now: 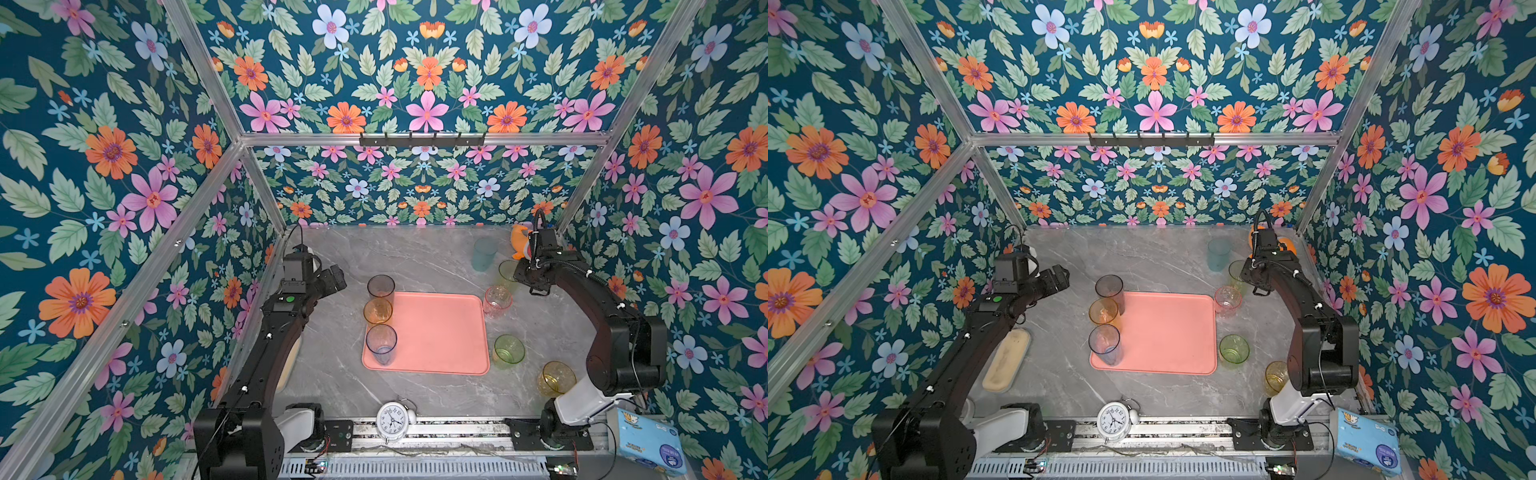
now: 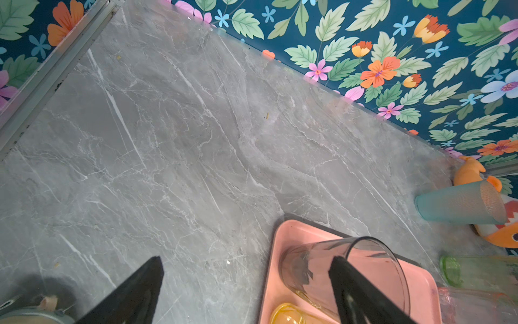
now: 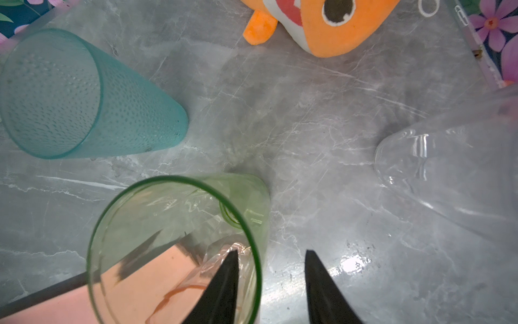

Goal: Place the glasses into the tray
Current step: Pick up the glass from the top-right of the table.

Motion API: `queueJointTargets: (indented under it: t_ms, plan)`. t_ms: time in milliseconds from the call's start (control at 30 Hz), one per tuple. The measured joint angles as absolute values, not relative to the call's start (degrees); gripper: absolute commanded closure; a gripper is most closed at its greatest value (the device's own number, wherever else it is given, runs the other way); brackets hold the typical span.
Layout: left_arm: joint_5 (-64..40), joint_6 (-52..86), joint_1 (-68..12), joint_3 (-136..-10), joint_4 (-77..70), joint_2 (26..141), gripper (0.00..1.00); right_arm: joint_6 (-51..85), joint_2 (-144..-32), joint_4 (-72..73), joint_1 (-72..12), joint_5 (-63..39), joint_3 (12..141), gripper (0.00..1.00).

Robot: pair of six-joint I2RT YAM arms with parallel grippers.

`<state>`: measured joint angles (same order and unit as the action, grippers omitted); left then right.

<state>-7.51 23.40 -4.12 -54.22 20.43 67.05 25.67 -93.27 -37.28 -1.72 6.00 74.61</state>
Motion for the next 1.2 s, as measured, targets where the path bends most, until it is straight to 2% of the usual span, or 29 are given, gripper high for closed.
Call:
queueJointTargets:
  t_ms: [533,667,1200]
  plan:
    - [-7.5,23.4,-4.1,-54.2,20.6,66.8,0.05,24.8,-94.3,-36.9,-1.6,6.5,74.7,0.7]
    - [-7.5,23.4,-4.1,-54.2,20.7,66.8,0.05,24.8,-94.4,-36.8,-1.7,6.6,75.0,0.77]
    - [-7.5,23.4,-4.1,-54.5,21.1,67.2,0.05,24.8,-97.1,-36.2,-1.6,6.6,76.0,0.91]
